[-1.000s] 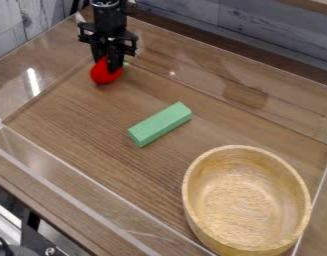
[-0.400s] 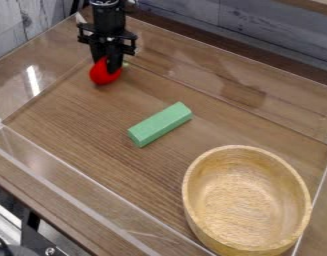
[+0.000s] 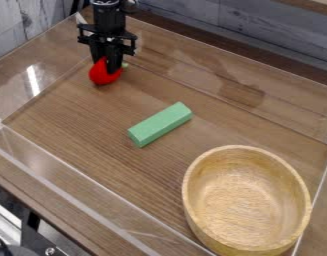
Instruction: Move the red object to the left side of the table
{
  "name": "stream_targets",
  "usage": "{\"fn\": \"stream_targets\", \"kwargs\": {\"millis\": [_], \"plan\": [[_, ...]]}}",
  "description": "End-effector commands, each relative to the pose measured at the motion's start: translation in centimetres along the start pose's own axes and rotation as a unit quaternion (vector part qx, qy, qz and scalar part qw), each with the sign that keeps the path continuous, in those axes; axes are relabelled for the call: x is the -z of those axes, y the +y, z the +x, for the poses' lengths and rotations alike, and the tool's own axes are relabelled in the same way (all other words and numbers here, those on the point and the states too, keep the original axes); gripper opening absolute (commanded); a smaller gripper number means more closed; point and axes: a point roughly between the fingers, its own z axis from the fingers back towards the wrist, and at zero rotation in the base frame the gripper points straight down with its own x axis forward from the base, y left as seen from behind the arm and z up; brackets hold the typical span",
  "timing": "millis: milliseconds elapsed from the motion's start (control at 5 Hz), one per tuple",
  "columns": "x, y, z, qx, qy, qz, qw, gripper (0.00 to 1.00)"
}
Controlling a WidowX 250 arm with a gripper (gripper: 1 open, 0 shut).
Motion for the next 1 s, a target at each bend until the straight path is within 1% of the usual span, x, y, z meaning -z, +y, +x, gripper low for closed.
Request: {"fn": "stream_targets", "kwargs": {"millis": [0, 800], "plan": [[-0.2, 2.4, -0.4, -0.029, -0.004, 0.009, 0.9995, 0.0], [1.2, 3.8, -0.5, -0.046, 0.01, 0.014, 0.9988, 0.0]]}}
